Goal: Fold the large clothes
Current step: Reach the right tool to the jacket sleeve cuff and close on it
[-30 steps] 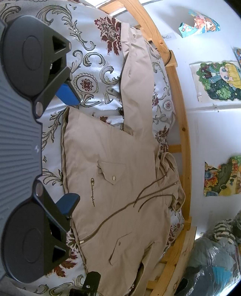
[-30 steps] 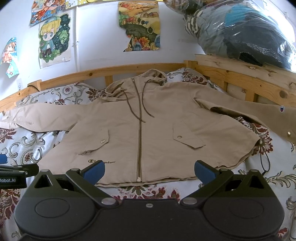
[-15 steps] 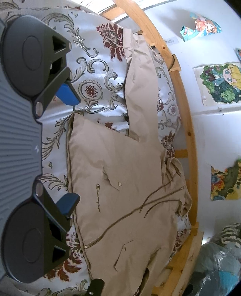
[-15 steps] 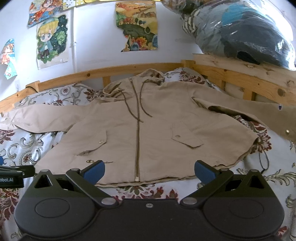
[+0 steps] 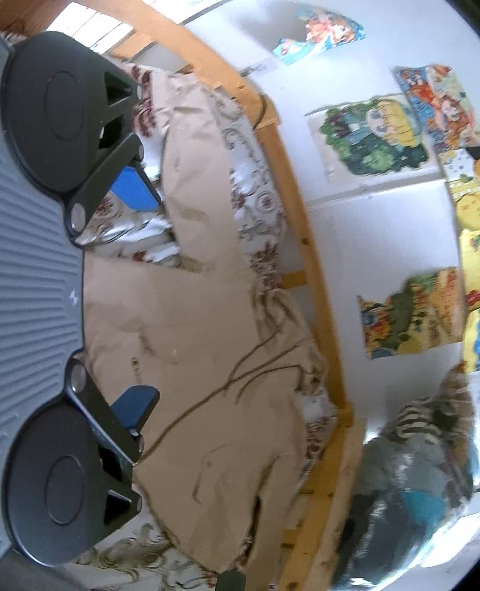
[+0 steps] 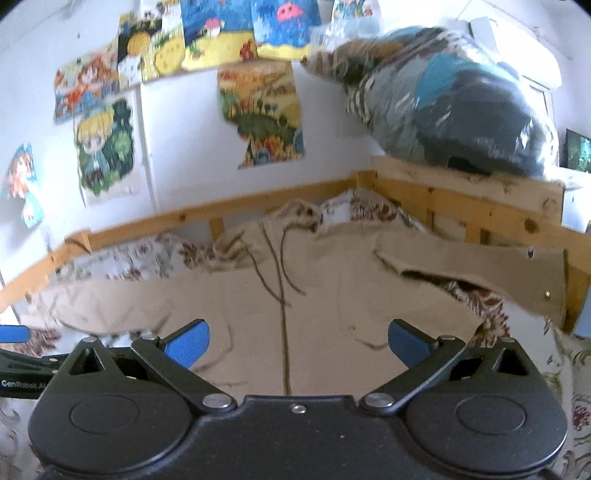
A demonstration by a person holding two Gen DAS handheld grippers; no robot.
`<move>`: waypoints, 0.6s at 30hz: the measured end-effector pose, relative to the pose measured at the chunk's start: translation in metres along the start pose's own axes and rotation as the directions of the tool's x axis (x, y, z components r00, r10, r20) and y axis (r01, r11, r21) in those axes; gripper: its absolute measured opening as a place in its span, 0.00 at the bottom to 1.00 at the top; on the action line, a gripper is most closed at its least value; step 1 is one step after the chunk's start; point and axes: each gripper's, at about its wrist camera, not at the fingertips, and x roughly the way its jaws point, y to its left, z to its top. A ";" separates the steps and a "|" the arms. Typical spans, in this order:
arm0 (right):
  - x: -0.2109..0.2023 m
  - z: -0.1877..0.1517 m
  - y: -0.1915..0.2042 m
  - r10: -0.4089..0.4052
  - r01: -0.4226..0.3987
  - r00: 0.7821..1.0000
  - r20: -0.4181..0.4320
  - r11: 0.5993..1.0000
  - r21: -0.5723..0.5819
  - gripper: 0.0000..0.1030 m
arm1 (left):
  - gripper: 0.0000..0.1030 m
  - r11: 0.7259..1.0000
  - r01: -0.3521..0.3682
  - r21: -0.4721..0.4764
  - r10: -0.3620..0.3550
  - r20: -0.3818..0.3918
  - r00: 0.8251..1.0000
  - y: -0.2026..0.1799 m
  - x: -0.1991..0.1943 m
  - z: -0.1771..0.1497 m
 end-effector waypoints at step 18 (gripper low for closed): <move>-0.077 0.093 -0.018 0.090 -0.097 0.989 0.117 0.993 0.061 1.00 | 0.99 1.000 0.004 0.012 -0.005 0.070 0.998 0.048 -0.020 0.076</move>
